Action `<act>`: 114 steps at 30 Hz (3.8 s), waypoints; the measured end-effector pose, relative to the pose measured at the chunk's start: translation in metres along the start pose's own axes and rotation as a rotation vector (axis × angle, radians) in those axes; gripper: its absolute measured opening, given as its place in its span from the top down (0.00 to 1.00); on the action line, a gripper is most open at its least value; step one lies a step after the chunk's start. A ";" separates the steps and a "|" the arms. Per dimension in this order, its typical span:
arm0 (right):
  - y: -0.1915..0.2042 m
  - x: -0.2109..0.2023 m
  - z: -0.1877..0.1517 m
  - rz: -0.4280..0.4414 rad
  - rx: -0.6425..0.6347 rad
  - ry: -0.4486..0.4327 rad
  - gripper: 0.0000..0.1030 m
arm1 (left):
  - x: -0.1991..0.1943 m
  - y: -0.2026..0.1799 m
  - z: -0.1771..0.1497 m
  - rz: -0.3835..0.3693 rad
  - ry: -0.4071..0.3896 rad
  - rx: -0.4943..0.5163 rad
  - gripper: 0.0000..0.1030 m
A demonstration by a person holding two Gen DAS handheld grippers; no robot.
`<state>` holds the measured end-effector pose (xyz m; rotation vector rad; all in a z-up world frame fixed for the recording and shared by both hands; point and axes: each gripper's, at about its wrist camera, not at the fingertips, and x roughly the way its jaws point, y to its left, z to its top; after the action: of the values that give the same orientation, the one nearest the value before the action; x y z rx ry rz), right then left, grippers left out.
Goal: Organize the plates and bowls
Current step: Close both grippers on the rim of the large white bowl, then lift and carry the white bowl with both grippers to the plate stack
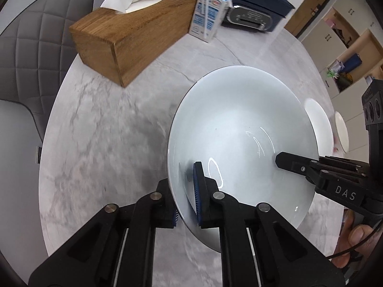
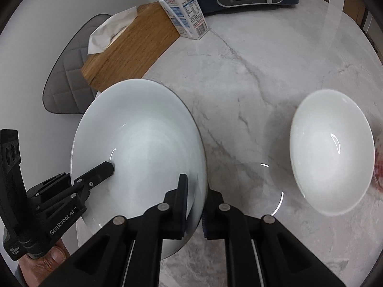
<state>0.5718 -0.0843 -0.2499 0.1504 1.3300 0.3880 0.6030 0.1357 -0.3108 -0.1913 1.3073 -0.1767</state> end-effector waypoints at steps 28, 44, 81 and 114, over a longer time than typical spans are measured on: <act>-0.089 -0.050 -0.188 -0.078 0.104 0.011 0.88 | 0.005 -0.126 -0.180 -0.070 0.101 0.101 0.91; -0.094 -0.039 -0.199 -0.086 0.071 0.015 0.85 | 0.022 -0.124 -0.187 -0.051 0.102 0.056 0.90; -0.183 -0.038 0.002 0.011 0.312 -0.060 0.72 | 0.117 -0.187 0.070 -0.058 0.116 0.162 0.54; -0.086 -0.132 -0.112 0.011 0.072 -0.096 0.83 | -0.043 -0.185 -0.067 -0.107 0.069 0.280 0.90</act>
<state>0.4559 -0.2243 -0.1839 0.2338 1.2495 0.3378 0.5237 -0.0366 -0.2431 -0.0167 1.3263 -0.4571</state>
